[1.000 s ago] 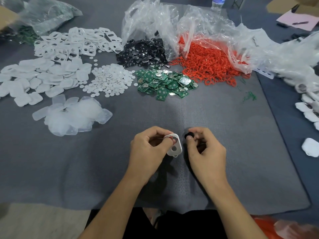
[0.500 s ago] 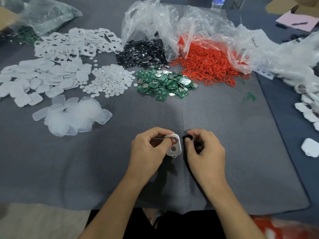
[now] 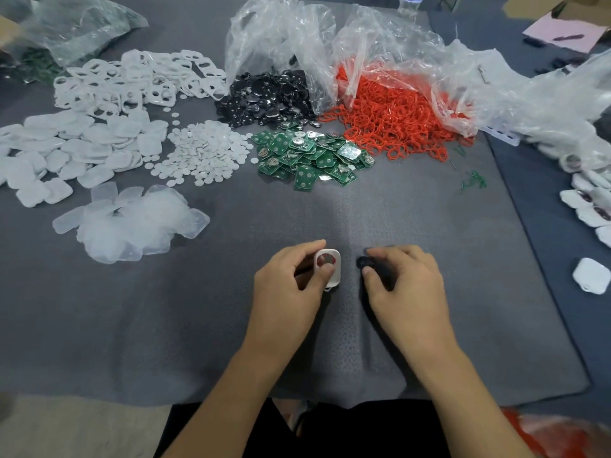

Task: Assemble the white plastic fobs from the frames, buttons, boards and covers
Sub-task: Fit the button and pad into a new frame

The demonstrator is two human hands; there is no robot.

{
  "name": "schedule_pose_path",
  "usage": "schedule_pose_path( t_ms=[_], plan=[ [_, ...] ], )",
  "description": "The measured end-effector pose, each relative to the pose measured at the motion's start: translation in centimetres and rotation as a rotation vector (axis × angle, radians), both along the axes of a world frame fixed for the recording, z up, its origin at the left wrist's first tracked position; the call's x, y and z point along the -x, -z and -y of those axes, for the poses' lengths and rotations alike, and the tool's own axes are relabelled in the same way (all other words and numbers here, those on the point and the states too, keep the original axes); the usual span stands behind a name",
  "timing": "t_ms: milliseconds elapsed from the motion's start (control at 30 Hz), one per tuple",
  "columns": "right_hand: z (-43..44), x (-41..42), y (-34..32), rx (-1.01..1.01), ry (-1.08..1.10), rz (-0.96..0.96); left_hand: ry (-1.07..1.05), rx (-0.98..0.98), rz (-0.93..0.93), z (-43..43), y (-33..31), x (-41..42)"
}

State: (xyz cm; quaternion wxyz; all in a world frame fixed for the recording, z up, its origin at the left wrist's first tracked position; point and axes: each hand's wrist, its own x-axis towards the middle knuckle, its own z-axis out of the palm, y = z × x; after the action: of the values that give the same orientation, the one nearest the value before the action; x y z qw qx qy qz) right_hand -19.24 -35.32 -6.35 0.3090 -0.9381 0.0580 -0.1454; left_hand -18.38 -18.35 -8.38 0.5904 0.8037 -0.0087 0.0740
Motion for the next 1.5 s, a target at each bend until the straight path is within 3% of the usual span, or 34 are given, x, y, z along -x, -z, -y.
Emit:
schedule_pose_path(
  t_ms=[233, 333, 400, 500, 567, 700, 900, 1167, 1233, 1300, 1400, 1500],
  plan=[
    [1.0, -1.0, -1.3, 0.158, -0.261, -0.082, 0.052, -0.139, 0.044, 0.1, -0.4, 0.3],
    [1.3, -1.4, -1.8, 0.114, -0.313, -0.084, 0.08, -0.146, 0.035, 0.1, -0.6, 0.3],
    [1.4, -1.2, -1.9, -0.189, -0.277, -0.135, 0.101, -0.116, 0.006, 0.0, -0.6, 0.2],
    [1.3, -0.5, -2.1, -1.065, -0.303, -0.309, 0.119, -0.081, -0.009, -0.2, -0.5, 0.2],
    [1.2, 0.1, -2.1, -1.418, -0.333, -0.363, 0.132, -0.059, 0.009, -0.1, -0.4, 0.2],
    [0.6, 0.6, -2.0, -1.6, -0.411, -0.35, 0.153, 0.0, 0.006, -0.1, -0.2, 0.2],
    [0.2, 0.9, -2.5, -1.64, -0.404, -0.32, 0.152, 0.224, -0.067, -0.3, -0.8, 0.1],
    [-0.2, 1.5, -2.6, -1.54, -0.377, -0.221, 0.206, 0.486, -0.124, -1.1, -1.7, 0.3],
    [-0.3, 1.4, -2.6, -1.287, -0.335, -0.11, 0.226, 0.498, -0.129, -1.1, -1.8, 0.4],
    [-0.4, 1.3, -2.7, -0.911, -0.299, 0.008, 0.244, 0.497, -0.129, -1.1, -1.9, 0.3],
    [-0.4, 0.9, -3.1, -0.414, -0.376, 0.128, 0.273, 0.511, -0.127, -1.1, -1.9, 0.3],
    [-0.4, 0.4, -3.5, -0.131, -0.464, 0.142, 0.305, 0.535, -0.134, -1.3, -1.8, 0.3]
  ],
)
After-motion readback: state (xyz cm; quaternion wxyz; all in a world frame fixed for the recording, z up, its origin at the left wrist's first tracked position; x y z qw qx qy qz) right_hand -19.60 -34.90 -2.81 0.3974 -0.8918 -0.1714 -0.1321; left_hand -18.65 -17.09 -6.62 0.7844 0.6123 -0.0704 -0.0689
